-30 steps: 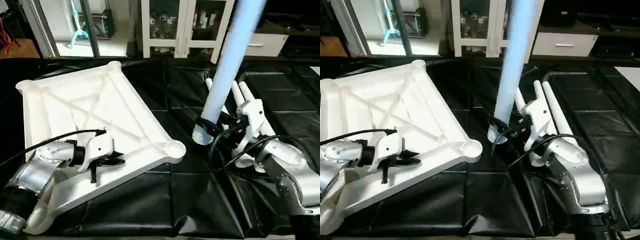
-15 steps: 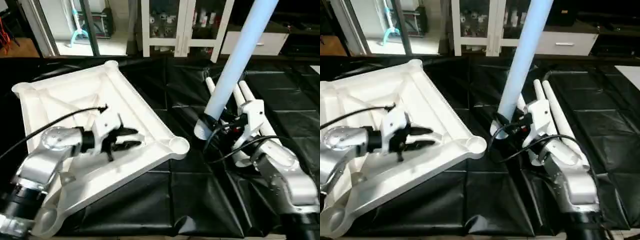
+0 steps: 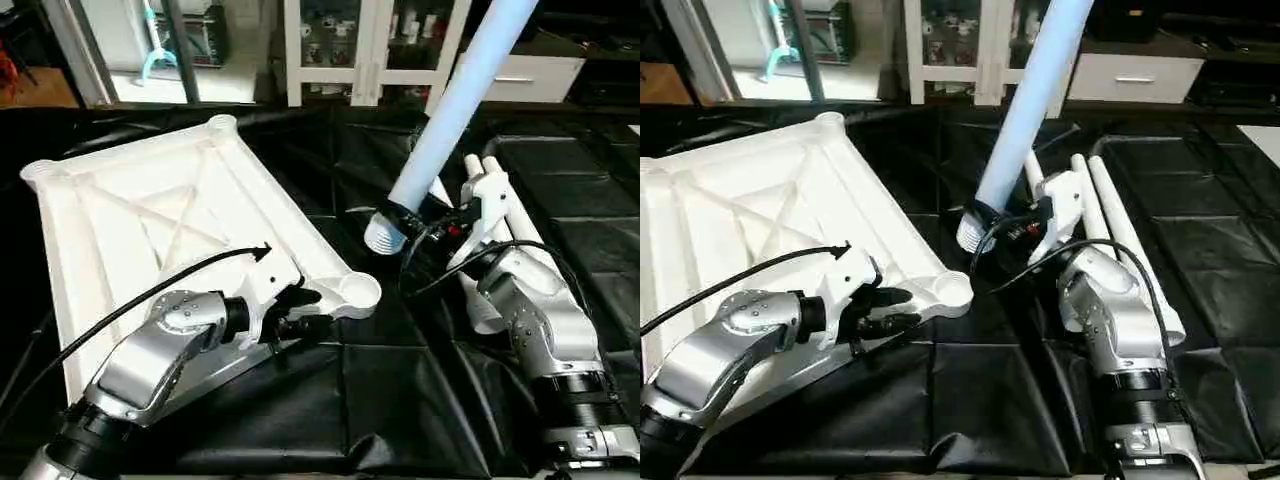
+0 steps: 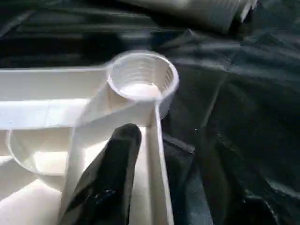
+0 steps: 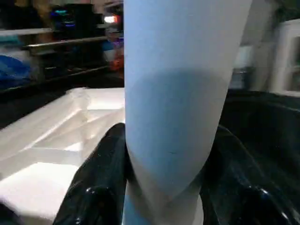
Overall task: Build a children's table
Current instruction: Insert table leg to table base
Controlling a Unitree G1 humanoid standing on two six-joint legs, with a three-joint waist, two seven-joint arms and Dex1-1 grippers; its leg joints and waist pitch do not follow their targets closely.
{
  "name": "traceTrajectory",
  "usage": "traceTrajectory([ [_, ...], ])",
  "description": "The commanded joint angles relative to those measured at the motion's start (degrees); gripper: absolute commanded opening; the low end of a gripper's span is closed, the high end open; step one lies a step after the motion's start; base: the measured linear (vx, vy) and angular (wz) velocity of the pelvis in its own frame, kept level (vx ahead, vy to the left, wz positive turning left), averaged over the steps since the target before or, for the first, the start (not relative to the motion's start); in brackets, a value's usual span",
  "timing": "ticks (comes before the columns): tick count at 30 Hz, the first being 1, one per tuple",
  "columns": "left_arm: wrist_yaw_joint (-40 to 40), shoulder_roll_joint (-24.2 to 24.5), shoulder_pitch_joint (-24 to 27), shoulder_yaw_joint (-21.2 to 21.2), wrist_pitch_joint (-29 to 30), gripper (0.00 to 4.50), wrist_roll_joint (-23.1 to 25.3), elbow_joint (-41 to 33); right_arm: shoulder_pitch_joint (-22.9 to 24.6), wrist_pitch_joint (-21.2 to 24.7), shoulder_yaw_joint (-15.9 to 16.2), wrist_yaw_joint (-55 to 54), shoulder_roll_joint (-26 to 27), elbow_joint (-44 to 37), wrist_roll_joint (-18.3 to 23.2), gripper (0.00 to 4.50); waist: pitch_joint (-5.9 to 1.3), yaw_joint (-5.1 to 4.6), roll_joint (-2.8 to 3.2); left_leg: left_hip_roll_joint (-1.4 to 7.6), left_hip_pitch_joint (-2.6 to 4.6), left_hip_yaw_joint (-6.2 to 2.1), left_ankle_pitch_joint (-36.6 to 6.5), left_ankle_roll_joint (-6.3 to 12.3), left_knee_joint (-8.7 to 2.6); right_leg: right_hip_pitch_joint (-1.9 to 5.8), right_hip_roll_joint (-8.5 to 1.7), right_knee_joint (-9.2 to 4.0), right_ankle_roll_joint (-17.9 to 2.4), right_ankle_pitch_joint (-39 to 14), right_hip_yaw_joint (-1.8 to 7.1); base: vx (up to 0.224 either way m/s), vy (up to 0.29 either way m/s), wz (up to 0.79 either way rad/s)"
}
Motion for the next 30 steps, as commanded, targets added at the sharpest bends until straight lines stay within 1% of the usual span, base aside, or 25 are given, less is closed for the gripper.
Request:
traceTrajectory([
  [1, 1.2, 0.8, 0.7, -1.2, 0.1, 2.49, 2.9, -0.6, -1.0, -1.7, 0.5, 2.4, -0.6, 0.9, -0.1, 1.88, -2.79, -0.19, -0.13, 5.17, 0.57, -1.79, -4.3, 5.08, -5.25, 2.59, -4.93, -3.94, -16.6, -5.9, 3.04, 0.000, 0.000, 0.00],
  [3, 2.4, 1.5, 0.9, -1.7, -0.2, 2.61, 4.9, -0.3, -1.4, -2.0, 0.6, 3.0, -0.5, 1.7, -0.1, 1.88, -2.74, -0.20, -0.09, 5.23, 0.77, -1.81, -4.4, 4.42, -5.33, 2.46, -4.82, -3.88, -16.5, -5.5, 3.05, 0.000, 0.000, 0.00],
  [5, 2.1, 2.2, 1.2, -2.0, 1.0, 2.85, 4.4, -1.4, -1.8, -2.1, 0.7, 3.5, -0.6, 2.2, 0.0, 1.88, -2.63, -0.22, -0.41, 5.18, 0.76, -1.77, -3.9, 4.07, -5.39, 2.50, -4.93, -3.80, -17.0, -4.3, 3.08, 0.000, 0.000, 0.00],
  [6, 2.0, 2.4, 1.3, -2.1, 1.2, 2.99, 4.3, -1.6, -1.8, -2.1, 0.7, 3.6, -0.6, 2.3, 0.1, 1.88, -2.62, -0.18, -0.41, 5.16, 0.72, -1.73, -3.8, 4.03, -5.37, 2.55, -4.99, -3.73, -17.1, -4.0, 3.14, 0.000, 0.000, 0.00],
  [7, 1.7, 2.8, 1.5, -2.3, 2.0, 3.07, 4.1, -2.3, -1.9, -2.2, 0.7, 3.9, -0.6, 2.6, 0.1, 1.88, -2.56, -0.06, -0.34, 5.15, 0.75, -1.69, -3.5, 4.06, -5.38, 2.51, -5.01, -3.72, -17.2, -3.6, 3.16, 0.000, 0.000, 0.00],
  [8, 1.6, 3.3, 1.8, -2.5, 2.7, 3.16, 4.2, -3.1, -2.1, -2.5, 0.6, 4.4, -0.6, 3.1, -0.1, 1.88, -2.67, -0.04, -0.44, 5.17, 0.73, -1.67, -2.7, 4.15, -5.32, 2.62, -5.07, -3.49, -17.6, -2.4, 3.19, 0.000, 0.000, 0.00],
  [9, 1.6, 3.7, 2.1, -2.7, 3.1, 3.26, 4.5, -3.7, -2.3, -2.7, 0.6, 4.8, -0.6, 3.4, -0.2, 1.88, -2.62, -0.02, -0.44, 5.16, 0.70, -1.70, -2.4, 4.35, -5.33, 2.62, -5.07, -3.52, -17.6, -2.2, 3.17, 0.000, 0.000, 0.00],
  [10, 1.5, 4.0, 2.3, -2.7, 3.3, 3.26, 4.9, -4.0, -2.4, -3.0, 0.5, 5.1, -0.5, 3.7, -0.3, 1.88, -2.64, -0.06, -0.56, 5.15, 0.67, -1.65, -2.3, 4.53, -5.31, 2.64, -5.06, -3.51, -17.7, -2.0, 3.15, 0.000, 0.000, 0.00],
  [11, 1.5, 4.3, 2.7, -2.6, 3.4, 3.34, 5.5, -4.4, -2.5, -3.4, 0.4, 5.6, -0.4, 4.2, -0.3, 1.88, -2.57, -0.05, -0.58, 5.14, 0.64, -1.64, -2.7, 4.86, -5.30, 2.67, -5.17, -3.65, -17.7, -2.9, 3.17, 0.000, 0.000, 0.00],
  [12, 1.5, 4.3, 2.7, -2.6, 3.4, 3.34, 5.5, -4.4, -2.5, -3.4, 0.4, 5.6, -0.4, 4.2, -0.3, 1.88, -2.50, -0.04, -0.55, 5.17, 0.65, -1.65, -2.8, 4.82, -5.33, 2.64, -5.19, -3.71, -17.7, -3.3, 3.18, 0.000, 0.000, 0.00],
  [13, 1.3, 4.5, 2.9, -2.5, 3.2, 3.17, 5.6, -4.5, -2.6, -3.5, 0.4, 5.7, -0.4, 4.3, -0.4, 1.88, -2.53, -0.05, -0.69, 5.12, 0.65, -1.62, -2.9, 4.77, -5.33, 2.64, -5.09, -3.75, -17.5, -3.8, 3.16, 0.000, 0.000, 0.00],
  [14, 0.6, 5.3, 3.2, -2.9, 3.0, 3.17, 5.8, -4.7, -2.7, -3.7, 0.5, 5.8, -0.3, 4.6, -0.4, 1.88, -2.50, -0.07, -0.67, 5.12, 0.64, -1.63, -3.0, 4.75, -5.35, 2.63, -5.12, -3.77, -17.5, -4.1, 3.17, 0.000, 0.000, 0.00],
  [15, -0.3, 6.2, 3.4, -3.4, 3.0, 3.02, 6.1, -5.0, -2.9, -3.8, 0.5, 5.8, -0.3, 4.8, -0.5, 1.88, -2.55, 0.03, -0.62, 5.18, 0.74, -1.68, -3.0, 4.63, -5.36, 2.57, -5.16, -3.77, -17.4, -4.4, 3.14, 0.000, 0.000, 0.00],
  [18, -1.4, 8.1, 4.1, -4.5, 3.0, 2.91, 6.5, -5.7, -3.1, -4.2, 0.5, 5.9, -0.1, 5.3, -0.6, 1.88, -2.43, -0.13, -0.60, 5.15, 0.75, -1.72, -3.7, 4.26, -5.47, 2.49, -5.07, -3.77, -17.2, -5.3, 3.12, 0.000, 0.000, 0.00],
  [19, -1.3, 8.1, 4.4, -4.2, 3.4, 2.70, 6.2, -6.0, -3.1, -4.4, 0.5, 5.9, -0.1, 5.4, -0.7, 1.88, -2.39, -0.14, -0.48, 5.16, 0.78, -1.71, -3.9, 4.11, -5.50, 2.43, -5.06, -3.81, -17.2, -5.6, 3.14, 0.000, 0.000, 0.00],
  [23, -1.6, 8.4, 5.0, -3.6, 4.4, 2.59, 5.6, -7.0, -3.4, -5.0, 0.4, 5.9, 0.2, 5.9, -1.0, 1.88, -2.41, -0.05, -0.31, 5.19, 0.84, -1.67, -4.1, 3.39, -5.55, 2.40, -5.00, -3.75, -17.3, -5.0, 3.15, 0.000, 0.000, 0.00],
  [25, -1.6, 8.5, 5.3, -3.1, 4.4, 2.28, 5.4, -7.2, -3.6, -5.3, 0.3, 5.9, 0.3, 6.2, -1.0, 1.88, -2.42, -0.05, -0.31, 5.08, 0.81, -1.62, -4.4, 3.20, -5.53, 2.43, -5.00, -3.75, -17.5, -4.8, 3.17, 0.000, 0.000, 0.00],
  [27, -1.4, 8.3, 5.5, -2.1, 3.8, 2.16, 4.6, -7.1, -3.7, -5.7, 0.2, 5.7, 0.4, 6.5, -1.0, 1.88, -2.44, -0.10, -0.32, 5.07, 0.65, -1.69, -4.1, 3.18, -5.56, 2.52, -5.01, -3.65, -17.5, -4.4, 3.15, 0.000, 0.000, 0.00],
  [29, -1.3, 7.0, 5.4, -0.9, 2.7, 1.94, 3.4, -6.6, -3.7, -5.9, 0.1, 5.8, 0.6, 6.7, -1.1, 1.88, -2.50, -0.07, -0.29, 5.09, 0.83, -1.61, -4.2, 3.19, -5.53, 2.45, -4.96, -3.71, -17.7, -4.1, 3.16, 0.000, 0.000, 0.00],
  [30, -1.3, 6.8, 5.4, -0.7, 2.5, 1.82, 3.3, -6.5, -3.6, -6.0, 0.1, 5.8, 0.6, 6.7, -1.1, 1.88, -2.52, -0.05, -0.27, 5.07, 0.76, -1.63, -3.9, 3.27, -5.49, 2.51, -4.97, -3.63, -17.7, -3.7, 3.16, 0.000, 0.000, 0.00],
])
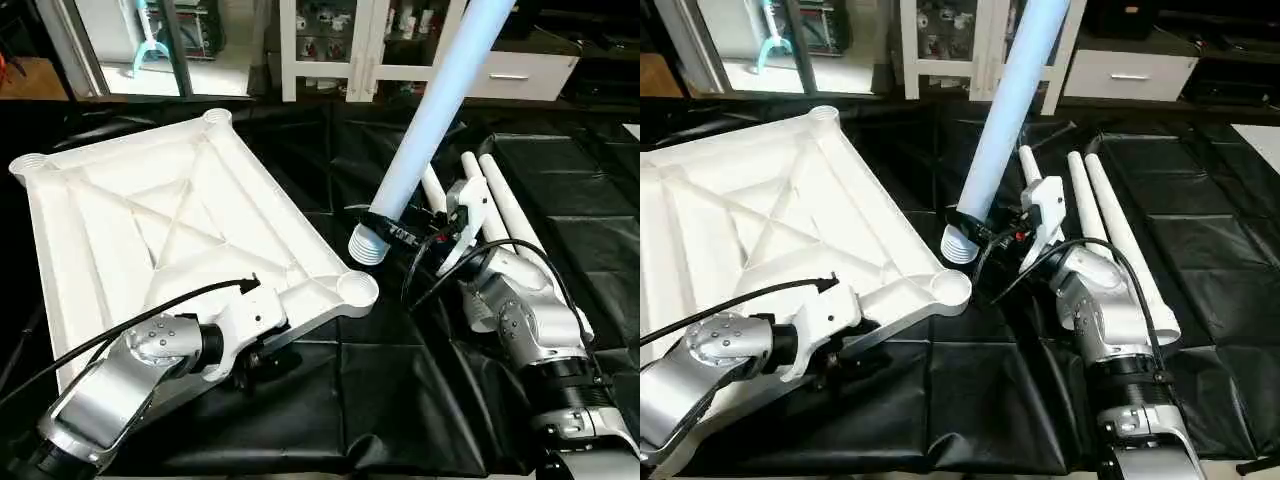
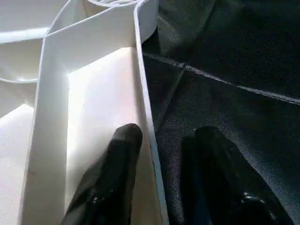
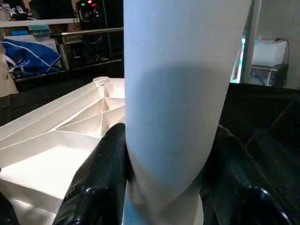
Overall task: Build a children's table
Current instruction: Insert table leg to table base
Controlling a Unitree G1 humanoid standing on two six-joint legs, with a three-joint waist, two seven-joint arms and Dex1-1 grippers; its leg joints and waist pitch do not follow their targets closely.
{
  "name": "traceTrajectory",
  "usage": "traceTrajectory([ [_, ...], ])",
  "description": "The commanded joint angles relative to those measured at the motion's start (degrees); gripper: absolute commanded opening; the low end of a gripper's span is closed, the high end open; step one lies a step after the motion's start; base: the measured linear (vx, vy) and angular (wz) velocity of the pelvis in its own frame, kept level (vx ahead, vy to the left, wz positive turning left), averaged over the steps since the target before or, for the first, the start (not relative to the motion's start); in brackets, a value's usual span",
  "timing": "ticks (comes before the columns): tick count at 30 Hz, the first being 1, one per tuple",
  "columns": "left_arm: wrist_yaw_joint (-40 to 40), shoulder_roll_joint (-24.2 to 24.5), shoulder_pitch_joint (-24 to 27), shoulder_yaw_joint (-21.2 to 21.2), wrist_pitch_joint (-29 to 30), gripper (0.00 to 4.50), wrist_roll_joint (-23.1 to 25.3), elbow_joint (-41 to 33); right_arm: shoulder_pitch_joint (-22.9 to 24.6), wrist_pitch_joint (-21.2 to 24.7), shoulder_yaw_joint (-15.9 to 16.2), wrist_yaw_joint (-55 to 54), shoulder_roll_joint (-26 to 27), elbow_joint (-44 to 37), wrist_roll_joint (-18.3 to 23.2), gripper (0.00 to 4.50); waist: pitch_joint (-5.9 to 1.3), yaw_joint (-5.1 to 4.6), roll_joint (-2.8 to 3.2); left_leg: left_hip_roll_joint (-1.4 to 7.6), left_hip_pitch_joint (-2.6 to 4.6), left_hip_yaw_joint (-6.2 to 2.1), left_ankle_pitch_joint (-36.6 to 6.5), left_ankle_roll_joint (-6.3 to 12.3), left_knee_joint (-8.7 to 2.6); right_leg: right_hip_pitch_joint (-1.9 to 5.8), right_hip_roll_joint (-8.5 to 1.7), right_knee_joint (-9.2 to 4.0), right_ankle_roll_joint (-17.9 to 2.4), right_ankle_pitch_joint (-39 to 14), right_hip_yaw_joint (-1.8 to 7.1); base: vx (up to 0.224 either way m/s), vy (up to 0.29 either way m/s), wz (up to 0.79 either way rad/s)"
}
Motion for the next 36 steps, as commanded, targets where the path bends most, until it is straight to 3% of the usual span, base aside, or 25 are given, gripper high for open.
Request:
traceTrajectory([
  [1, 0.1, -0.8, 0.8, 0.8, -0.9, 1.82, -0.8, 0.9, -0.7, -1.0, -0.6, 0.2, -0.1, -0.3, 0.2, 1.88, -3.13, -0.04, 0.33, 5.01, 0.77, -1.69, -3.5, 3.47, -5.30, 2.53, -5.03, -3.58, -17.8, -3.1, 3.16, 0.000, 0.000, 0.00],
  [3, 0.3, -1.4, 0.9, 1.1, -1.4, 1.69, -1.0, 1.8, -0.8, -1.2, -0.6, 0.2, 0.2, -0.2, 0.1, 1.88, -3.16, 0.04, 0.58, 5.05, 0.77, -1.73, -2.8, 3.82, -5.30, 2.54, -4.98, -3.41, -18.1, -1.8, 3.11, 0.000, 0.000, 0.00],
  [6, 0.0, -0.9, 1.3, 0.6, -2.8, 1.35, -0.2, 2.2, -0.9, -1.3, -0.7, 0.3, 0.4, -0.2, 0.0, 1.88, -3.16, 0.08, 0.46, 5.04, 0.73, -1.70, -3.1, 4.15, -5.30, 2.59, -5.03, -3.52, -18.1, -2.0, 3.14, 0.000, 0.000, 0.00],
  [9, 0.1, -1.0, 1.7, 0.7, -4.0, 1.31, -0.1, 2.5, -0.9, -1.3, -0.8, 0.5, 0.4, -0.1, 0.1, 1.88, -3.09, 0.05, 0.55, 5.14, 0.73, -1.79, -3.8, 3.93, -5.39, 2.58, -5.06, -3.57, -17.9, -3.0, 3.12, 0.000, 0.000, 0.00],
  [18, 0.8, -1.0, 3.3, 0.1, -7.9, 0.39, 1.4, 3.6, -0.3, -1.0, -0.5, 1.4, 0.8, -0.6, 0.6, 1.88, -3.18, -0.03, 0.49, 5.16, 0.83, -1.72, -3.9, 3.65, -5.42, 2.54, -4.98, -3.46, -17.9, -2.4, 3.13, 0.000, 0.000, 0.00],
  [24, -0.1, -1.8, 4.9, 0.3, -11.1, 0.01, 0.8, 4.4, 1.8, -2.4, 0.9, 4.2, 0.3, -0.5, 0.0, 1.88, -3.03, 0.11, 0.29, 5.28, 0.84, -1.76, -6.2, 3.12, -5.57, 2.45, -5.10, -3.86, -17.2, -5.8, 3.22, 0.000, 0.000, 0.00],
  [27, -0.6, -1.3, 5.2, -0.5, -12.3, 0.01, 1.6, 5.0, 2.5, -4.3, 1.0, 4.4, 0.1, 0.2, -0.9, 1.88, -2.95, 0.09, 0.23, 5.24, 0.84, -1.70, -6.8, 2.91, -5.61, 2.32, -5.10, -3.96, -16.9, -6.8, 3.25, 0.000, 0.000, 0.00],
  [36, -6.2, 1.3, 5.6, -2.8, -19.1, 0.01, 3.1, 7.6, 3.7, -1.5, 1.1, 13.0, -1.2, -0.4, 2.8, 1.88, -2.66, 0.12, 0.45, 5.33, 1.00, -1.76, -9.1, 2.68, -5.90, 2.01, -5.03, -4.35, -15.6, -10.3, 3.31, 0.000, 0.000, 0.00],
])
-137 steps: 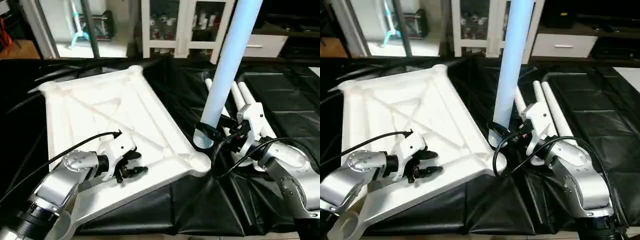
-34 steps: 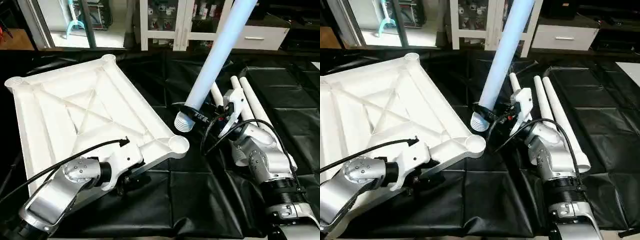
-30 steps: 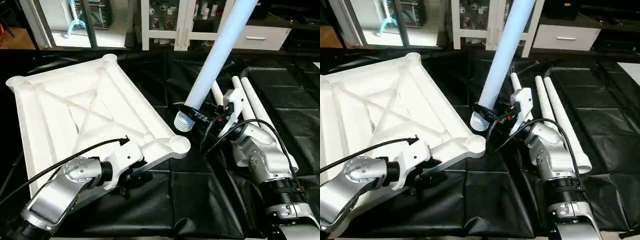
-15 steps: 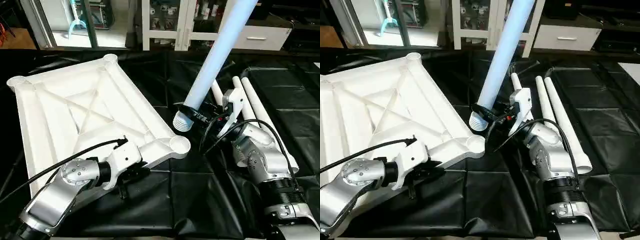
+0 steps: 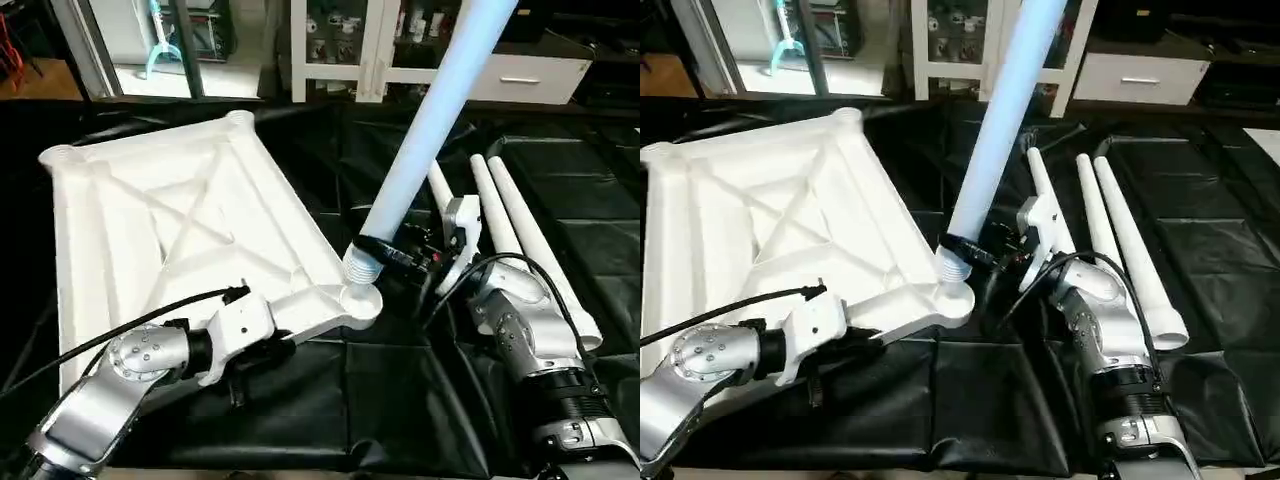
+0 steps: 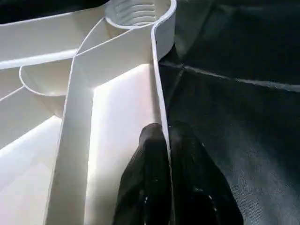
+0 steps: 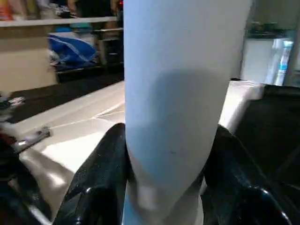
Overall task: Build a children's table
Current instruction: Insert table leg to table base
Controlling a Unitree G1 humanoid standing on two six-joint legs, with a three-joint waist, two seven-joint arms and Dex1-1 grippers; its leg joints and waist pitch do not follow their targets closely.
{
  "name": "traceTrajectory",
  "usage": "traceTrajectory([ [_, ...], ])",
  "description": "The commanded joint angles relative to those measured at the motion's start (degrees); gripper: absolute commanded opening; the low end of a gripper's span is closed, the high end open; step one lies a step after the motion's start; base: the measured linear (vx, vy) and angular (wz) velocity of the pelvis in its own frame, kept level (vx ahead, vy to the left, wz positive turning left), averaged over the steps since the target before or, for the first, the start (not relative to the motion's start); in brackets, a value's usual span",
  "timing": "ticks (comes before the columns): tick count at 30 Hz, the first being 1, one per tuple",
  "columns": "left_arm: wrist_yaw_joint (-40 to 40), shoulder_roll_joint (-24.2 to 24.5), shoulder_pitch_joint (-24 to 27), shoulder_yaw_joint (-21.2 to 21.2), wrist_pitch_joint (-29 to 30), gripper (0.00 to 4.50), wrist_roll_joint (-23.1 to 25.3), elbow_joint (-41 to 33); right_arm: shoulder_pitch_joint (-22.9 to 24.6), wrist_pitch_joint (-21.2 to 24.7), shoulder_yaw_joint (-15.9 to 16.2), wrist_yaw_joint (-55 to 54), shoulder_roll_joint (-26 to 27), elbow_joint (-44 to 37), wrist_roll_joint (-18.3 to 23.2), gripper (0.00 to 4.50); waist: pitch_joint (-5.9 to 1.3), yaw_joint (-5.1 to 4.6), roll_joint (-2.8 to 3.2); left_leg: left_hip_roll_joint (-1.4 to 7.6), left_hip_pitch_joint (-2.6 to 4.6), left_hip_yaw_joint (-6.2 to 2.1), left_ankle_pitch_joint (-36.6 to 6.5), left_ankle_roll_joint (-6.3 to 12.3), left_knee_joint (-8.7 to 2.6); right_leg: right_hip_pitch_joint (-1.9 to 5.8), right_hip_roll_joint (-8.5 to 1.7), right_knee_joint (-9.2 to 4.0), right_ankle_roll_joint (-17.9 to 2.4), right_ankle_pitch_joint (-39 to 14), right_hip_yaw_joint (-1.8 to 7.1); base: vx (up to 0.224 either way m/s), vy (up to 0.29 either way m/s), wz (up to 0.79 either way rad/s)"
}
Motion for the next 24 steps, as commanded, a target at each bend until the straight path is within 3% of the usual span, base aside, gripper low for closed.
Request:
traceTrajectory([
  [1, -4.2, 0.2, 1.2, -4.4, -0.9, 0.01, 0.7, 2.6, 1.1, 1.5, 0.1, 3.5, -1.1, -1.1, 2.4, 1.88, -2.74, -0.18, 0.23, 5.28, 1.10, -1.89, -8.5, 3.20, -5.82, 1.70, -4.98, -4.35, -15.7, -9.7, 3.33, 0.000, 0.000, 0.00],
  [6, -5.6, 1.1, -0.2, -5.4, -1.3, 0.01, 1.7, 3.9, 2.5, 3.5, 2.1, 8.4, -3.8, -2.4, 2.2, 1.88, -2.57, 0.05, 0.09, 5.30, 0.86, -1.83, -7.4, 3.64, -5.96, 1.79, -5.02, -4.18, -16.1, -8.6, 3.24, 0.000, 0.000, 0.00],
  [8, -5.9, 1.1, -0.7, -5.5, -1.9, 0.01, 2.0, 5.1, 2.7, 2.7, 2.9, 9.2, -4.9, -2.0, 0.6, 1.88, -2.50, 0.13, 0.16, 5.34, 1.25, -1.72, -8.6, 3.18, -6.02, 1.52, -4.95, -4.41, -15.8, -9.9, 3.21, 0.000, 0.000, 0.00],
  [9, -6.7, 0.5, -1.3, -5.4, -2.4, 0.01, 1.9, 6.5, 2.5, 0.5, 3.6, 9.9, -5.7, -0.3, -1.7, 1.88, -2.50, 0.14, 0.13, 5.36, 1.17, -1.70, -8.7, 2.71, -6.07, 1.62, -5.05, -4.46, -15.8, -9.9, 3.23, 0.000, 0.000, 0.00],
  [11, -6.2, -0.6, -1.9, -5.0, -3.1, 0.01, 2.0, 7.8, 2.1, 0.8, 3.5, 10.1, -5.8, 0.9, -1.8, 1.88, -2.49, 0.09, 0.00, 5.30, 1.18, -1.63, -8.8, 2.55, -6.05, 1.66, -5.08, -4.50, -15.8, -10.0, 3.28, 0.000, 0.000, 0.00],
  [18, -6.1, -1.9, -4.3, -4.7, -4.0, 0.00, 2.0, 9.6, 1.7, 1.1, 3.4, 10.0, -5.7, 2.2, -1.9, 1.88, -2.01, 0.14, 0.04, 5.50, 1.58, -1.50, -13.7, 1.12, -6.48, 1.24, -5.31, -5.39, -14.3, -17.8, 3.42, 0.000, 0.000, 0.00],
  [24, -7.0, -2.2, -5.2, -4.6, -4.7, 0.00, 2.2, 11.2, 2.1, -1.3, 4.4, 12.0, -5.9, 3.9, -3.3, 1.88, -2.02, 0.08, -0.15, 5.47, 1.55, -1.41, -14.1, 1.05, -6.60, 1.10, -5.44, -5.67, -13.3, -19.5, 3.46, 0.000, 0.000, 0.00],
])
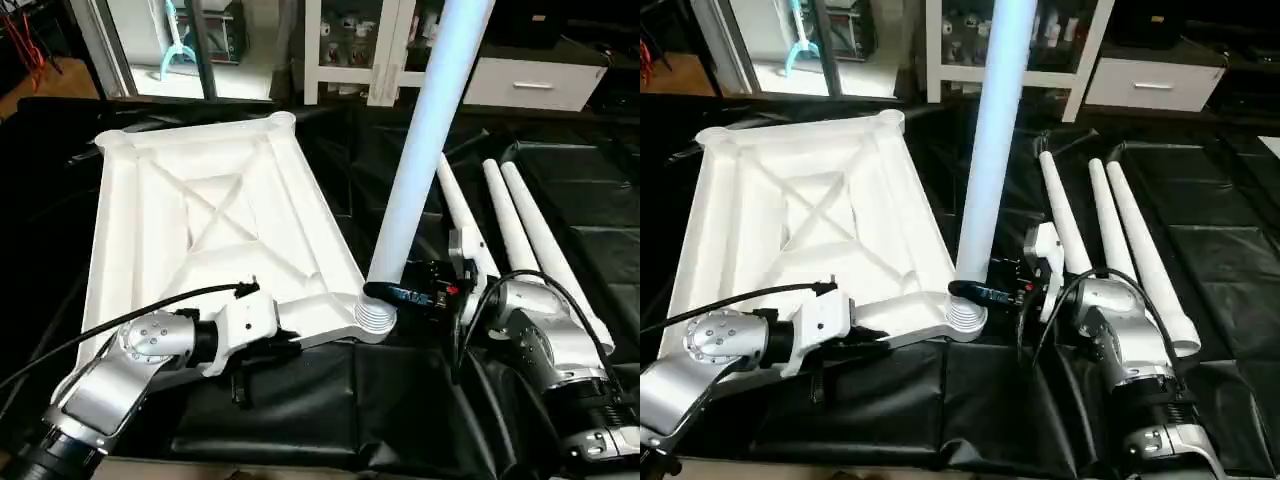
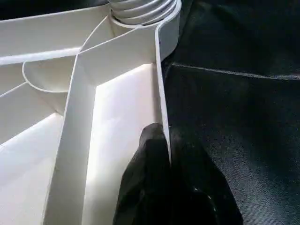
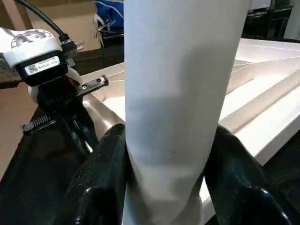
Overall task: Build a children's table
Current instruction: Insert table leg to table base
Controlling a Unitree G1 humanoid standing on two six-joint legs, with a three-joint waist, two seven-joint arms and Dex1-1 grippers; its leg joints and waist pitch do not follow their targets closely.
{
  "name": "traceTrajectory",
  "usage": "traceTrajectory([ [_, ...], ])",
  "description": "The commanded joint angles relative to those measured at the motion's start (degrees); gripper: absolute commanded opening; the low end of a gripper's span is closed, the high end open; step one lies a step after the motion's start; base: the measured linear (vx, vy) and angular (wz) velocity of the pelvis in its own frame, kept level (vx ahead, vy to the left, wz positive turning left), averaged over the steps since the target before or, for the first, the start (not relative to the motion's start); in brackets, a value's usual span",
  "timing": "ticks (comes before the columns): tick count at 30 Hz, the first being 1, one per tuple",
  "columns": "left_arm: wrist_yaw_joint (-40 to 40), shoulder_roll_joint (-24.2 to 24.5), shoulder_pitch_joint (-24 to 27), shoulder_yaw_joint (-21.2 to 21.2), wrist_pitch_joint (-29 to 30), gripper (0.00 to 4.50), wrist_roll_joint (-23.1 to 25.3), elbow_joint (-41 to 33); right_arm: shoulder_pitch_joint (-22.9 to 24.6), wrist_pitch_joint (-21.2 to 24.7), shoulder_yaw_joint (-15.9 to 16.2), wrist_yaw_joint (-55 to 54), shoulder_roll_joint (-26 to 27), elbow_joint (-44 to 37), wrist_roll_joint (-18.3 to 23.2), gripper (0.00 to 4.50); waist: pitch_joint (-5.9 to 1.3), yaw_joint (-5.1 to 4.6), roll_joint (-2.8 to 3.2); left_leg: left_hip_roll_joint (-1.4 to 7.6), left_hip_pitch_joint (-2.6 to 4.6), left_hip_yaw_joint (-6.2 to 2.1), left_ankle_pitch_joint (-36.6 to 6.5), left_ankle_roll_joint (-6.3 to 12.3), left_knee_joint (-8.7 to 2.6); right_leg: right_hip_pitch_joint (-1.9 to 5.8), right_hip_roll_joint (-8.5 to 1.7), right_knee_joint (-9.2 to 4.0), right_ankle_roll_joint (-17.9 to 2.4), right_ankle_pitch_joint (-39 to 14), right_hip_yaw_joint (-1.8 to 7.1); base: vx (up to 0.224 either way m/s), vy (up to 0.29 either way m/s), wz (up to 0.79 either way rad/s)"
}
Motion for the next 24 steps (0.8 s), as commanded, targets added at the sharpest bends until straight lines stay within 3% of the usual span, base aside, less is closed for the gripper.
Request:
traceTrajectory([
  [1, -1.0, -0.4, 0.3, -2.7, 0.3, 0.00, 1.9, 3.1, 0.0, -1.2, 1.3, 1.9, -0.3, 1.3, -1.8, 1.88, -2.02, -0.38, -0.27, 5.36, 1.13, -2.48, -14.2, 1.04, -5.97, 0.39, -4.90, -5.20, -13.3, -20.0, 3.44, 0.000, 0.000, 0.00],
  [8, -1.1, -0.7, 0.0, -2.5, -0.1, 0.00, 2.2, 3.8, 0.5, -2.9, 1.8, 3.2, -0.6, 2.8, -2.5, 1.88, -2.02, -0.32, -0.25, 5.55, 0.84, -2.58, -12.9, 1.79, -6.25, 0.64, -4.95, -5.07, -13.6, -19.2, 3.34, 0.000, 0.000, 0.00],
  [11, -1.1, -0.7, 0.0, -2.5, -0.1, 0.00, 2.2, 3.8, 0.5, -2.9, 1.8, 3.2, -0.6, 2.8, -2.5, 1.88, -1.89, -0.34, -0.25, 5.60, 0.90, -2.71, -14.6, 1.24, -6.37, 0.48, -5.03, -5.32, -13.0, -21.9, 3.39, 0.000, 0.000, 0.00],
  [12, -1.0, -0.7, -0.1, -2.5, -0.1, 0.00, 2.3, 4.1, 0.5, -2.1, 0.4, 0.6, 0.3, 6.2, -2.2, 1.88, -1.94, -0.41, -0.53, 5.59, 0.92, -2.69, -15.0, 1.04, -6.37, 0.41, -5.05, -5.43, -12.8, -22.6, 3.43, 0.000, 0.000, 0.00],
  [14, -0.8, -0.6, -0.1, -2.5, -0.2, 0.00, 2.5, 4.3, 0.5, -1.0, -1.2, -2.6, 1.3, 9.8, -1.9, 1.88, -1.76, -0.44, -0.32, 5.54, 0.93, -2.75, -15.8, 0.97, -6.40, 0.24, -5.13, -5.55, -12.9, -23.7, 3.46, 0.000, 0.000, 0.00],
  [18, -0.6, -0.5, -0.2, -2.4, -0.4, 0.00, 2.8, 4.5, 1.9, -2.8, -0.4, -2.2, 1.5, 9.0, -2.7, 1.88, -1.36, -0.93, -0.50, 5.54, 1.28, -3.30, -22.6, -1.44, -6.70, -0.34, -5.13, -6.15, -10.2, -31.5, 3.41, 0.000, 0.000, 0.00],
  [21, -0.6, -0.7, -0.2, -2.2, -0.5, 0.00, 3.1, 4.7, 3.3, -5.1, 0.2, -1.8, 1.7, 8.0, -3.5, 1.88, -1.37, -1.11, -0.53, 5.55, 1.50, -3.39, -24.6, -2.01, -6.84, -0.72, -5.13, -6.41, -9.2, -32.4, 3.55, 0.000, 0.000, 0.00],
  [24, -0.5, -0.7, -0.2, -2.1, -0.5, 0.00, 3.2, 4.7, 3.7, -6.0, 0.2, -1.9, 2.0, 8.1, -3.6, 1.88, -1.42, -1.16, -0.59, 5.55, 1.26, -3.44, -24.3, -1.77, -6.95, -0.62, -5.19, -6.32, -9.4, -31.5, 3.63, 0.000, 0.000, 0.00],
])
